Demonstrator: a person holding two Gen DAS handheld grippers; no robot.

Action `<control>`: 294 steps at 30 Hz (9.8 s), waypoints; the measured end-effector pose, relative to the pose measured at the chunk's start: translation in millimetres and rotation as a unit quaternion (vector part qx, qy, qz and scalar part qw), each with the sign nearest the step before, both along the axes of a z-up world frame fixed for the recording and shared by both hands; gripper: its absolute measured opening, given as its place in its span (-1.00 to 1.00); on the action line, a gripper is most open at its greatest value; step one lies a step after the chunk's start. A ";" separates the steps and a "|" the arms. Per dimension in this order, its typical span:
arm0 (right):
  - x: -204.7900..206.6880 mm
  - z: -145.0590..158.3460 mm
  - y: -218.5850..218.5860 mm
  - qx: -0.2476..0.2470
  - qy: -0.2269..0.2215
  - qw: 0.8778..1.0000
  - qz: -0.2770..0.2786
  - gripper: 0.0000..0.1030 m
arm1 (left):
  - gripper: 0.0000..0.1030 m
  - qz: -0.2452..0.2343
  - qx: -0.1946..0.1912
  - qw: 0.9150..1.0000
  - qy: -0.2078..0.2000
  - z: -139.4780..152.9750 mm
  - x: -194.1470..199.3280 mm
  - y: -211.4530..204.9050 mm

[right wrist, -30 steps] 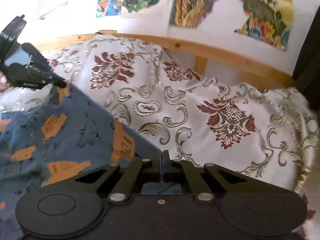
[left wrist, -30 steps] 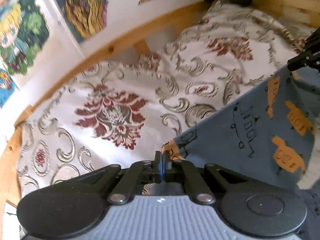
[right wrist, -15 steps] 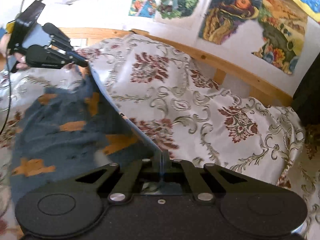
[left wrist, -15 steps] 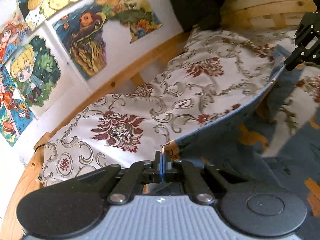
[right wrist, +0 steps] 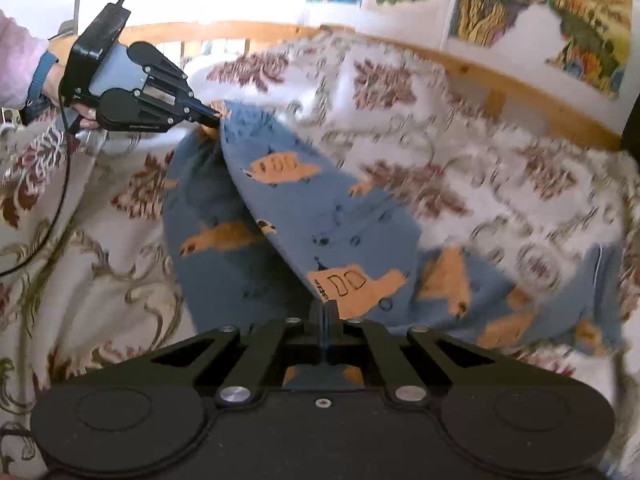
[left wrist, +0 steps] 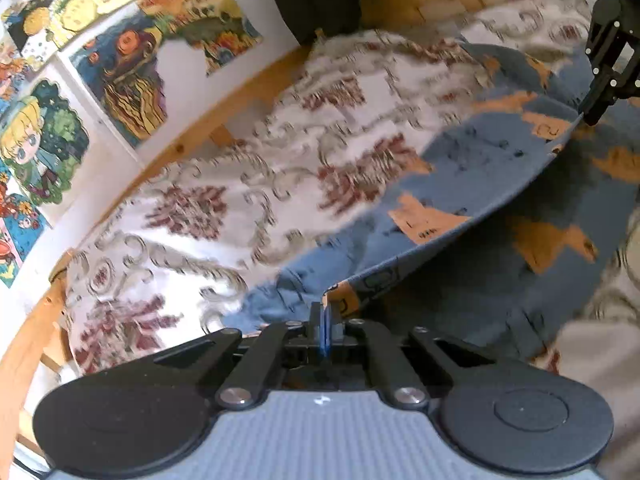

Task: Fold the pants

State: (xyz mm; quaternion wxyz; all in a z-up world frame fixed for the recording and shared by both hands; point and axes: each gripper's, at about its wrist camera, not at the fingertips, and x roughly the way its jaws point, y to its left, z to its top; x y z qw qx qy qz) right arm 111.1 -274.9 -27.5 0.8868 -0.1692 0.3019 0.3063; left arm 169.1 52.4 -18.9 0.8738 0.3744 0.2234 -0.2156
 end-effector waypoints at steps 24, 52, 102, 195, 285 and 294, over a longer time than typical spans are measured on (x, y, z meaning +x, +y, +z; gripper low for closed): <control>-8.2 -31.2 26.8 -0.164 -0.075 0.980 0.084 -0.65 | -0.97 -0.019 0.044 0.999 -0.004 -9.6 -2.6 -2.6; -55.4 -6.5 47.3 -0.101 0.005 0.989 0.112 -1.00 | -0.98 -0.072 0.096 0.992 0.033 -5.5 -27.1 31.3; 48.4 43.0 -155.1 0.208 0.191 0.921 -0.267 0.99 | 0.60 0.008 -0.418 0.868 0.269 -25.6 -47.8 -177.1; -70.7 -5.2 -226.4 0.304 0.112 0.792 -0.518 -0.84 | -0.45 -0.106 -0.111 0.975 0.159 -39.9 -98.6 -215.2; -4.6 16.3 -135.7 -0.037 0.021 0.931 -0.363 0.93 | 0.68 0.333 -0.228 0.908 0.114 6.4 35.9 19.5; 123.8 85.9 -99.4 0.019 0.136 0.963 -0.231 0.96 | 0.87 0.241 -0.403 0.858 0.210 -8.2 75.0 -23.1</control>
